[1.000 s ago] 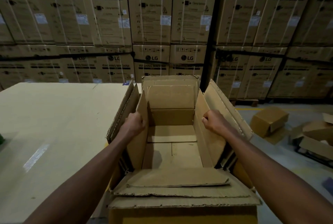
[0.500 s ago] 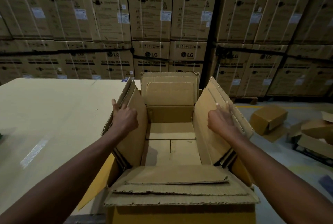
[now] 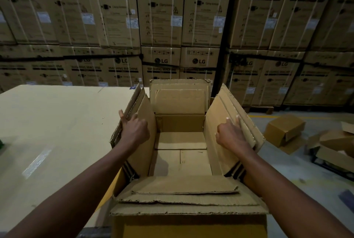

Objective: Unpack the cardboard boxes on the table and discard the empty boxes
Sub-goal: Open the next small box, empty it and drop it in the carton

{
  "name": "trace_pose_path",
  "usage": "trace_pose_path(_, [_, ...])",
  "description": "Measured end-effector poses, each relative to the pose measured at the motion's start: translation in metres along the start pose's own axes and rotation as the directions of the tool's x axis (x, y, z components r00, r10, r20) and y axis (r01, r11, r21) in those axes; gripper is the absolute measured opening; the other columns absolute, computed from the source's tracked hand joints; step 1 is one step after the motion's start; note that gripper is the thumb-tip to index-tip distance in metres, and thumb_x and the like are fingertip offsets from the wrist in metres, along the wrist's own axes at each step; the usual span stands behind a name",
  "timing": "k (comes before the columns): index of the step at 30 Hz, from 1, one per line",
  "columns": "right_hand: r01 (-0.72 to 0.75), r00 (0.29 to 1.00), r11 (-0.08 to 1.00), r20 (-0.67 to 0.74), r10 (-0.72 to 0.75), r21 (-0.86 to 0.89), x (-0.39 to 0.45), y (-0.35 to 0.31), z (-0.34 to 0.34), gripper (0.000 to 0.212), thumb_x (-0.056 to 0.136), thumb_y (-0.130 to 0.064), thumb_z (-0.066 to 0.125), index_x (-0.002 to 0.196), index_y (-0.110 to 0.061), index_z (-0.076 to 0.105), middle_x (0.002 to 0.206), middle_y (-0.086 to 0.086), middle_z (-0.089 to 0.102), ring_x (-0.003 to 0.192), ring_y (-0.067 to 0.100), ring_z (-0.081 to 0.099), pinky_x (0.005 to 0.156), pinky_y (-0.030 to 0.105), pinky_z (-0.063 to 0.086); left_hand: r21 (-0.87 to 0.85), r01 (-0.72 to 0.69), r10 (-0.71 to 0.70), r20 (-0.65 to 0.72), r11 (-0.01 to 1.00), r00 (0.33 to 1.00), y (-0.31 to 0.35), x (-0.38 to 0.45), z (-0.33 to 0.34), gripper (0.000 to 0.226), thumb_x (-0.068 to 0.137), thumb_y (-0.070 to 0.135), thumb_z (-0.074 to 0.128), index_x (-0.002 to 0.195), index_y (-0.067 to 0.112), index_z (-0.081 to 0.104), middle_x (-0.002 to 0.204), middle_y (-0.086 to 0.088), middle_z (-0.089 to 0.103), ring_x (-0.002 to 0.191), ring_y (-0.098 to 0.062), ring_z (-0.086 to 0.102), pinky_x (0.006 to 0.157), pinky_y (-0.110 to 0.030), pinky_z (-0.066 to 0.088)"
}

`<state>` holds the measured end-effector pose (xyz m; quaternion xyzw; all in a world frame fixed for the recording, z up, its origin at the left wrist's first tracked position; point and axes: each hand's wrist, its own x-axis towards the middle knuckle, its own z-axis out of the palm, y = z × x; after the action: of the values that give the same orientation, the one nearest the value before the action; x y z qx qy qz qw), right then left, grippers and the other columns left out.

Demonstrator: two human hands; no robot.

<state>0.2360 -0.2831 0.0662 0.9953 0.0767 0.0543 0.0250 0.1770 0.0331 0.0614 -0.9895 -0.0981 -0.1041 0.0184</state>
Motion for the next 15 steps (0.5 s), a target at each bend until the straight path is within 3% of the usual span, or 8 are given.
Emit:
trace_pose_path(5, [0.047,0.999,0.984,0.003,-0.048,0.174,-0.012,0.000,-0.011,0.028,0.102,-0.036,0.057,0.117,-0.019,0.072,0.152,0.018,0.048,0.154,0.032,0.022,0.127,0.046,0.007,-0.115,-0.041,0.029,-0.102,0.993,0.994,0.009,-0.018,-0.009,0.030,0.095,0.026,0.056,0.065,0.025,0.057,0.089,0.008,0.070,0.146,-0.025,0.039,0.110,-0.066,-0.022])
trace_pose_path(7, [0.043,0.999,0.964,-0.005,-0.043,0.263,-0.019,0.001,-0.021,0.028,0.101,-0.038,0.059,0.116,-0.019,0.073,0.147,0.016,0.054,0.149,0.032,0.033,0.124,0.048,0.023,-0.161,-0.046,0.027,-0.119,0.986,0.993,0.010,-0.026,-0.013,0.033,0.098,0.030,0.054,0.066,0.024,0.058,0.090,0.006,0.070,0.146,-0.023,0.040,0.112,-0.067,-0.018])
trace_pose_path(9, [0.040,0.999,0.925,-0.007,-0.040,0.378,-0.026,0.004,-0.031,0.029,0.099,-0.040,0.062,0.113,-0.018,0.075,0.133,0.013,0.065,0.122,0.027,0.056,0.104,0.044,0.048,-0.217,-0.042,0.013,-0.136,0.975,0.991,0.012,-0.035,-0.017,0.034,0.099,0.034,0.052,0.069,0.022,0.063,0.094,0.004,0.072,0.145,-0.022,0.040,0.114,-0.068,-0.012])
trace_pose_path(10, [0.042,0.999,0.904,0.003,-0.048,0.426,-0.029,0.005,-0.038,0.029,0.098,-0.041,0.064,0.112,-0.018,0.075,0.127,0.010,0.068,0.109,0.023,0.060,0.093,0.039,0.052,-0.255,-0.035,-0.004,-0.152,0.966,0.988,0.012,-0.039,-0.019,0.034,0.100,0.035,0.052,0.073,0.022,0.067,0.097,0.003,0.073,0.144,-0.021,0.041,0.115,-0.068,-0.009])
trace_pose_path(12, [0.065,0.996,0.870,0.015,-0.082,0.489,-0.038,0.005,-0.049,0.030,0.098,-0.042,0.064,0.113,-0.018,0.075,0.124,0.006,0.070,0.105,0.021,0.062,0.085,0.034,0.049,-0.363,-0.012,-0.060,-0.187,0.932,0.980,0.011,-0.050,-0.021,0.029,0.100,0.037,0.053,0.086,0.022,0.074,0.105,0.002,0.075,0.142,-0.019,0.044,0.116,-0.068,-0.001])
trace_pose_path(15, [0.120,0.990,0.821,-0.005,-0.141,0.559,-0.057,-0.004,-0.064,0.030,0.098,-0.046,0.063,0.112,-0.022,0.075,0.119,0.000,0.072,0.102,0.016,0.063,0.085,0.035,0.051,-0.541,-0.003,-0.162,-0.257,0.841,0.953,0.003,-0.070,-0.021,0.023,0.098,0.035,0.058,0.097,0.025,0.078,0.112,0.004,0.076,0.134,-0.018,0.053,0.117,-0.066,0.015])
